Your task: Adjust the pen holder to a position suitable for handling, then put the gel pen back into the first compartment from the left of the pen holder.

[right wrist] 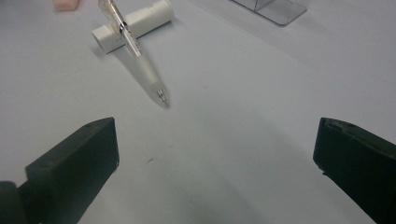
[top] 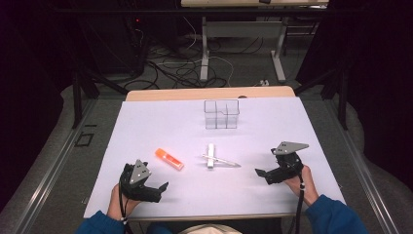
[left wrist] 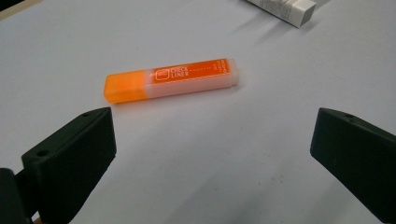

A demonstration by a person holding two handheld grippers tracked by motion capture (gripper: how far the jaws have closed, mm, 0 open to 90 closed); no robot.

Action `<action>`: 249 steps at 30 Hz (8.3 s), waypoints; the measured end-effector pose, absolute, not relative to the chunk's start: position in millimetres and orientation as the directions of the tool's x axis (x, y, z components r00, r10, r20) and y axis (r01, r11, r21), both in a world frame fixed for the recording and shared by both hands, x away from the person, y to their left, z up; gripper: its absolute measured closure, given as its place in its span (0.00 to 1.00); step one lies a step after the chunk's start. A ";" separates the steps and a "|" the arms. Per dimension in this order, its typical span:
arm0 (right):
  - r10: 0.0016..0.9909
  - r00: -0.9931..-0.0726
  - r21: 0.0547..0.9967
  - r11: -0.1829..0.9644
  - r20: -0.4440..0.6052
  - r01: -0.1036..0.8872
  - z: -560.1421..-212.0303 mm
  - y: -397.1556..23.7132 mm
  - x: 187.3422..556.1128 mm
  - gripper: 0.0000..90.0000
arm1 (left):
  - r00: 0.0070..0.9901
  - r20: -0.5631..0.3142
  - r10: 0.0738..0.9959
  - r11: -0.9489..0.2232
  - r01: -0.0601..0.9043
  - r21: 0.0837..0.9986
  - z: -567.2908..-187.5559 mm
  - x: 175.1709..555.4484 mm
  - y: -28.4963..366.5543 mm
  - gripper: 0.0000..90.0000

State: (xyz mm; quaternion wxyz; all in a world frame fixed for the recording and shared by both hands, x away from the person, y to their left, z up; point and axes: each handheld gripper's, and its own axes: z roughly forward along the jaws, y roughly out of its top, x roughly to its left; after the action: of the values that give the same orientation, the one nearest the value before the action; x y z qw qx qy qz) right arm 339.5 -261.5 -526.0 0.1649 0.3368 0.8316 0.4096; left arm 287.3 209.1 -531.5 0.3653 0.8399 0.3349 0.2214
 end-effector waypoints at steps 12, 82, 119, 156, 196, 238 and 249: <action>0.710 -0.704 0.795 0.419 0.015 0.439 -525.8 -255.3 373.7 0.00 | 0.675 0.131 0.726 -0.510 0.402 0.760 -531.5 288.0 209.7 0.00; 0.872 -0.477 0.781 0.217 0.115 0.585 -541.9 -198.2 537.1 1.00 | 0.677 0.117 0.726 -0.507 0.413 0.756 -534.3 289.4 210.7 0.00; 0.844 -0.530 0.757 0.292 0.084 0.585 -539.4 -168.8 534.6 1.00 | 0.678 0.113 0.726 -0.506 0.417 0.755 -533.7 288.7 212.1 0.00; 0.656 -0.750 0.677 0.514 0.085 0.527 -514.0 -204.2 426.8 0.01 | 0.675 0.117 0.728 -0.506 0.415 0.756 -533.9 289.3 211.8 0.00; 0.514 -0.858 0.604 0.681 0.008 0.414 -512.7 -179.8 397.3 0.00 | 0.670 0.122 0.733 -0.499 0.407 0.765 -534.2 288.1 212.5 0.01; 0.285 -0.937 0.421 0.889 -0.203 0.180 -514.1 -104.9 393.1 0.75 | 0.672 0.123 0.731 -0.510 0.418 0.752 -534.7 289.2 212.3 0.01; 0.226 -0.945 0.364 0.922 -0.237 0.130 -523.0 -92.6 396.3 0.82 | 0.673 0.125 0.729 -0.513 0.415 0.751 -534.8 289.5 212.3 0.01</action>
State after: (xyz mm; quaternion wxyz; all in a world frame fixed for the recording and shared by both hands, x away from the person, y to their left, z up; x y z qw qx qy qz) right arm 396.3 -92.6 -523.0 0.1383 0.0916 0.9706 0.1744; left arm 289.5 212.3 -534.8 0.3580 0.8416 0.3399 0.2189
